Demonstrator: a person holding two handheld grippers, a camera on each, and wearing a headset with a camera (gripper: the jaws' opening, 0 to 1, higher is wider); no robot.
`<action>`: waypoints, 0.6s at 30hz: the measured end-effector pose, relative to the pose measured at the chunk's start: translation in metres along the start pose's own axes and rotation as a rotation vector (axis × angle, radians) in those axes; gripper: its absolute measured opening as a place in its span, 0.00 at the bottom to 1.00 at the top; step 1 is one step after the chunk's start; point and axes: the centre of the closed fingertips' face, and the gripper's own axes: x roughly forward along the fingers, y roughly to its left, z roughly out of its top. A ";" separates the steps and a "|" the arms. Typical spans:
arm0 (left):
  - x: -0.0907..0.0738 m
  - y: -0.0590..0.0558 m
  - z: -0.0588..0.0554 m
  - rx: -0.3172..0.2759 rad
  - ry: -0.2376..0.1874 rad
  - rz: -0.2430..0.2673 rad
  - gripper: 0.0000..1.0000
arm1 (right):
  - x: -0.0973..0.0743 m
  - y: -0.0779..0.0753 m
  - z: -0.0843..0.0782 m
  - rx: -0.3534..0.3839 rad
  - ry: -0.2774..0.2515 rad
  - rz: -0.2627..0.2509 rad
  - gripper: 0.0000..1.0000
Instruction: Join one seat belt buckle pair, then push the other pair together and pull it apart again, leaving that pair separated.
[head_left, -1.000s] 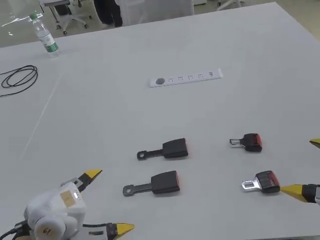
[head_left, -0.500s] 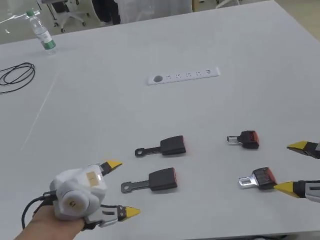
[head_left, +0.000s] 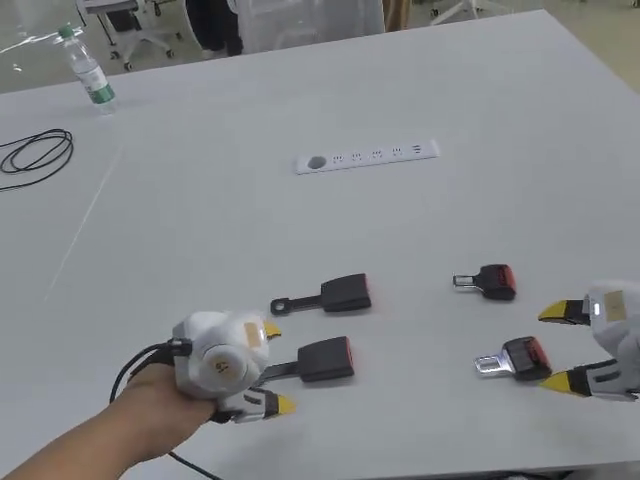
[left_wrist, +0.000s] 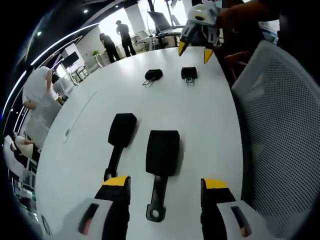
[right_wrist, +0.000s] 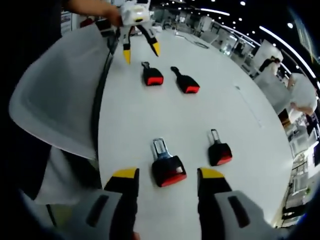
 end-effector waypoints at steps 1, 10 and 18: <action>0.003 0.001 0.000 -0.003 0.007 -0.007 0.57 | 0.006 -0.002 -0.007 -0.014 0.007 0.012 0.46; 0.025 -0.003 -0.002 0.026 0.047 -0.074 0.53 | 0.025 -0.001 -0.019 -0.072 0.077 0.096 0.42; 0.037 -0.003 0.002 0.089 0.070 -0.122 0.51 | 0.039 -0.002 -0.032 -0.063 0.105 0.144 0.41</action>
